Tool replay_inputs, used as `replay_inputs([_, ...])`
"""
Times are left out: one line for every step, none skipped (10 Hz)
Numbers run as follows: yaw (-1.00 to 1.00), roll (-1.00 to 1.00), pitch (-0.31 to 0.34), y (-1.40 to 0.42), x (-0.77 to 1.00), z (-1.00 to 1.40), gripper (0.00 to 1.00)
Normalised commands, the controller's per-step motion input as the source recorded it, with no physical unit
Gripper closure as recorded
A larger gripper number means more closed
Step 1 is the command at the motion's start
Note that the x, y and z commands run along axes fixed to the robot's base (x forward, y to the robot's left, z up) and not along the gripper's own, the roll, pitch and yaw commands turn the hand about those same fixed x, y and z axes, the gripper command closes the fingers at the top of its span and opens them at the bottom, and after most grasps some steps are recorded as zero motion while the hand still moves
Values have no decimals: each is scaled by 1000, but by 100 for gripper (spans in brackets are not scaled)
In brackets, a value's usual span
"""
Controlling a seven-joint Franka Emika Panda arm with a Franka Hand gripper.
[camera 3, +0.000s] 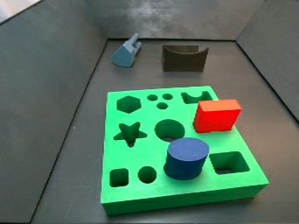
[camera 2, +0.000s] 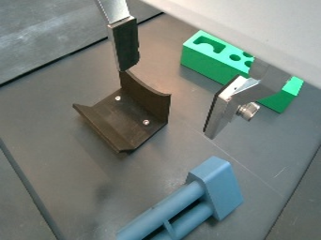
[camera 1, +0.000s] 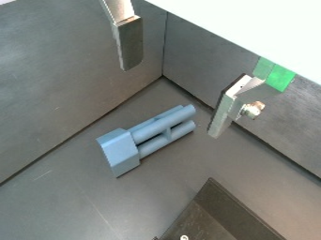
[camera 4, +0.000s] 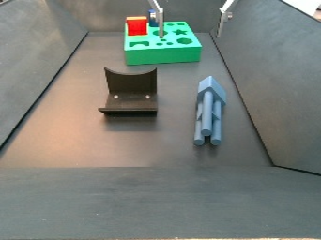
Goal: Pick up the 3 prong object. Move up. Place the 3 prong object on the fixture. Regrasp the 3 prong object. Move to above the board. Insert the 3 prong object.
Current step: Pick up the 3 prong object.
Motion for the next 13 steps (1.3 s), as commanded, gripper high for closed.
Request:
replay_inputs([0,0,-7,0,-169,-180,0])
replay_inputs([-17,0,-41,0,-309,-263,0])
replay_inputs([0,0,-49,0,-291,-277,0])
replay_inputs([0,0,-43,0,-266,-280,0])
replay_inputs([0,-36,-83,0,-206,-251,0])
replay_inputs([0,-79,-133,-26,-180,-266,0])
replay_inputs([0,-99,-156,-43,-180,-303,0])
replay_inputs([0,-113,-170,-63,-180,-383,0])
replay_inputs([-3,-129,-191,-63,-189,-406,0])
replay_inputs([-14,-133,-196,-63,-194,-414,0])
replay_inputs([-31,-149,-207,-54,-189,-429,0])
replay_inputs([-54,-160,-220,-46,-163,-357,0])
replay_inputs([-69,-121,-143,-20,-60,-154,0])
